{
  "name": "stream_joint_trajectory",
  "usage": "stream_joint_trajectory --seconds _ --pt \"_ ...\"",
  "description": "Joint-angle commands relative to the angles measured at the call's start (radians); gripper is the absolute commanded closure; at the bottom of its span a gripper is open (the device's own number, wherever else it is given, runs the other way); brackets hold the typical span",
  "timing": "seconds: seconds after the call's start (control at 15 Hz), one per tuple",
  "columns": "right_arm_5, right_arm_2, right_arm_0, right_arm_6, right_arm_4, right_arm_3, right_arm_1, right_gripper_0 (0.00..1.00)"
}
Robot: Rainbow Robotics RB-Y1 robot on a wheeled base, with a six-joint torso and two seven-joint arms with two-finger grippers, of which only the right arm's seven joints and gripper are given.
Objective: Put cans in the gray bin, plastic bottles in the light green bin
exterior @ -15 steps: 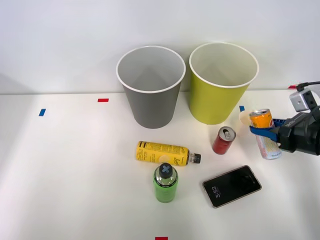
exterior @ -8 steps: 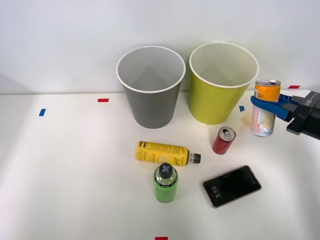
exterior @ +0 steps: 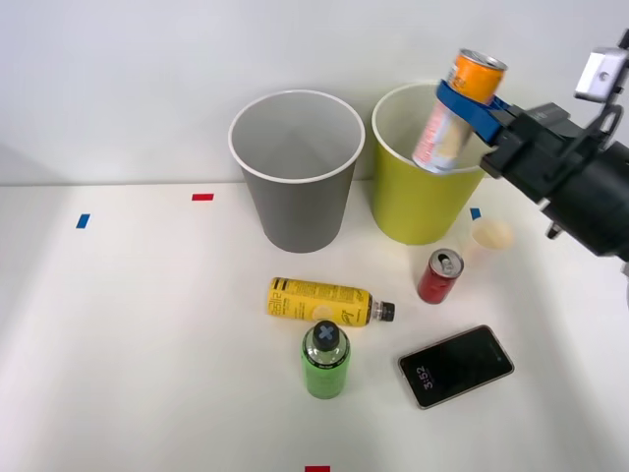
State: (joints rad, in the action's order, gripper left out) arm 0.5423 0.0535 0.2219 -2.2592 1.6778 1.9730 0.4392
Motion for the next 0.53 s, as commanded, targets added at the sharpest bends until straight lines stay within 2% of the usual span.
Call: stream_joint_trajectory --seconds 0.07,0.27,0.4,0.53 --pt "-0.159 -0.146 0.111 0.046 -0.036 -0.043 -0.004 1.00" --pt "-0.216 -0.231 0.232 0.037 -0.040 -0.154 -0.005 1.00" --pt "-0.216 -0.256 0.320 0.032 -0.132 -0.233 -0.025 1.00" --pt "-0.216 -0.300 0.386 0.030 -0.151 -0.303 -0.034 0.99"
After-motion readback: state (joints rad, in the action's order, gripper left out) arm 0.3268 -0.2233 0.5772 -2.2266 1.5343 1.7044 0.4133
